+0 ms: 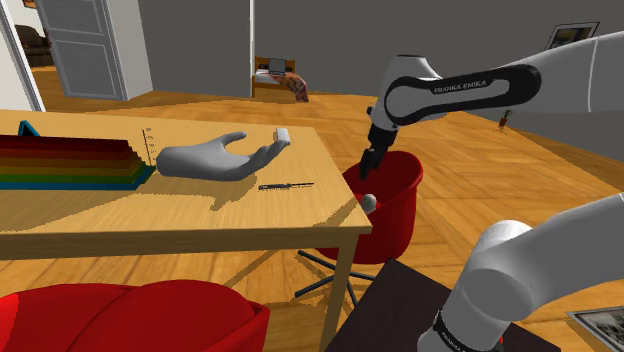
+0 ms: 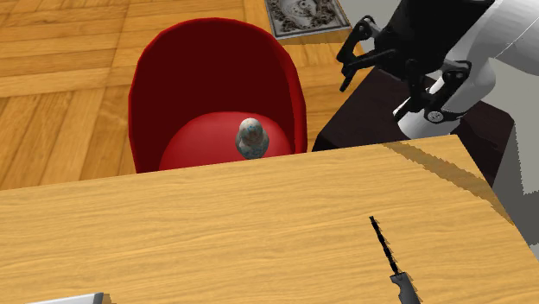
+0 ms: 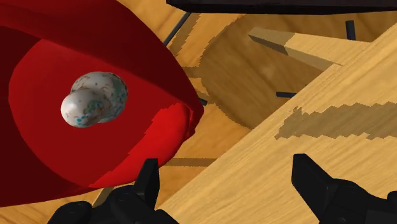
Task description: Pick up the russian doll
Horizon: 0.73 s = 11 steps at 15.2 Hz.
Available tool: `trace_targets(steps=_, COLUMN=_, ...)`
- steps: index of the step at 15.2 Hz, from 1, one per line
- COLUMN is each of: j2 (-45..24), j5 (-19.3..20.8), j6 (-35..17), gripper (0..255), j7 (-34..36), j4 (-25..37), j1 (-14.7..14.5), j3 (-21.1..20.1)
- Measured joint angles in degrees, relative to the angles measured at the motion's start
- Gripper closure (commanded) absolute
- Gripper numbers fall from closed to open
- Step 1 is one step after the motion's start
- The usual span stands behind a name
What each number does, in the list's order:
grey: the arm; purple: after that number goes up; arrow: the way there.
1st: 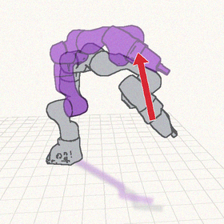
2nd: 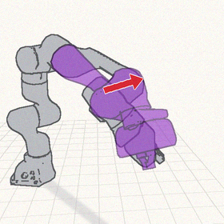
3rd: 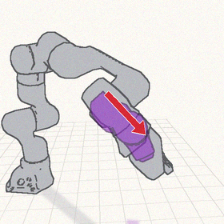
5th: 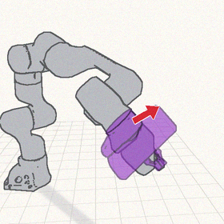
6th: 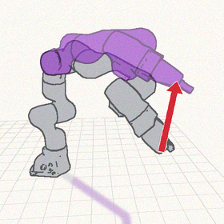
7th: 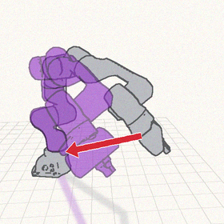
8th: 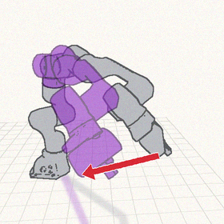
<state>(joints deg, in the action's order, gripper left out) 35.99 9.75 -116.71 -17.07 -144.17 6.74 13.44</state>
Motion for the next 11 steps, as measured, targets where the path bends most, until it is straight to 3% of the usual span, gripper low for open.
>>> trace_targets(steps=7, j2=-10.2, j5=0.5, j6=-10.8, gripper=0, j7=-6.5, j4=0.4, j1=1.4, j3=7.7)
trace_targets(steps=11, j2=-18.6, j5=-1.8, j6=-17.4, gripper=0, j7=-12.0, j4=2.4, j1=1.2, j3=12.9)
